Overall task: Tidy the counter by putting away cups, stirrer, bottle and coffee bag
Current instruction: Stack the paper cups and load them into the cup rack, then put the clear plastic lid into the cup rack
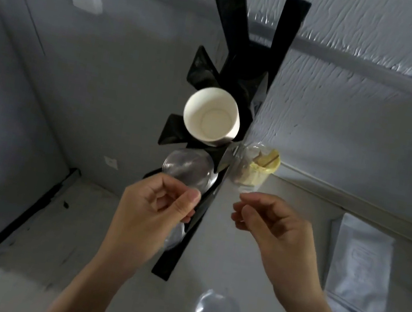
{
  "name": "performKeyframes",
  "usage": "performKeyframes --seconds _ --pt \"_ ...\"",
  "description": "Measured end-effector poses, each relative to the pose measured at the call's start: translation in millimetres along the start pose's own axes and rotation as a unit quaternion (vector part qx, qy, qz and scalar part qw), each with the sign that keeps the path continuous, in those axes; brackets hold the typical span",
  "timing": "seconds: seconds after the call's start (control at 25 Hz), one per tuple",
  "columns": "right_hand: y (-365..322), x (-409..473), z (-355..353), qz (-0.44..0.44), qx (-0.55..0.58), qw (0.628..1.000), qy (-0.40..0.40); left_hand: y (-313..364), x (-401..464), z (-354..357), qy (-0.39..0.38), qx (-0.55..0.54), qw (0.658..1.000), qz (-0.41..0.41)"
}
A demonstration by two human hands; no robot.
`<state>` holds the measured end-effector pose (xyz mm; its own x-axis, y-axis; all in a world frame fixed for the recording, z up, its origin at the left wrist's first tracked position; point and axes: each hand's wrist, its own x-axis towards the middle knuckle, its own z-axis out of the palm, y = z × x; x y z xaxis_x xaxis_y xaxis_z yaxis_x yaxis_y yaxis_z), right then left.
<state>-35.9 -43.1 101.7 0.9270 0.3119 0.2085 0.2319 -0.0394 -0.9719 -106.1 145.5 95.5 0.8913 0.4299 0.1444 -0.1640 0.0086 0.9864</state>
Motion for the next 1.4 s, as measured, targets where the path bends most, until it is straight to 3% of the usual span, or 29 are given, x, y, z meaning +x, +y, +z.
performKeyframes --seconds 0.16,0.28,0.44,0.52,0.72,0.84,1.04,1.2,1.4 --pt "36.2 -37.8 -22.3 0.068 -0.131 0.989 -0.026 -20.5 -29.9 1.0 -0.110 0.002 0.990 -0.083" --pt "65.6 -70.5 -37.1 0.143 -0.198 0.969 -0.034 -43.5 -58.5 0.3 -0.177 0.098 0.973 -0.108" --pt "92.6 -107.4 -48.9 0.198 -0.252 0.946 -0.053 -76.4 -94.0 -3.9 -0.180 0.279 0.937 -0.110" --pt "99.8 -119.1 -51.0 0.238 -0.231 0.942 -0.054 -88.2 -105.0 -2.7 -0.183 0.298 0.926 -0.140" --pt "104.0 -127.0 -49.2 0.363 -0.032 0.931 -0.014 -105.3 -110.4 -0.2 -0.177 0.248 0.928 -0.213" --pt "100.0 -127.2 -46.0 0.366 -0.011 0.931 -0.010 -111.5 -110.3 -1.4 -0.158 0.205 0.932 -0.253" --pt "83.9 -124.2 -46.2 0.329 -0.010 0.944 0.001 -103.7 -109.4 -5.4 -0.163 0.019 0.932 -0.322" --pt "59.3 -113.3 -46.3 0.273 0.054 0.961 0.006 -82.4 -103.3 -5.3 -0.140 -0.086 0.946 -0.279" --pt "29.2 -103.6 -36.0 0.194 0.106 0.974 -0.040 -56.7 -100.5 -18.9 -0.154 -0.092 0.971 -0.161"
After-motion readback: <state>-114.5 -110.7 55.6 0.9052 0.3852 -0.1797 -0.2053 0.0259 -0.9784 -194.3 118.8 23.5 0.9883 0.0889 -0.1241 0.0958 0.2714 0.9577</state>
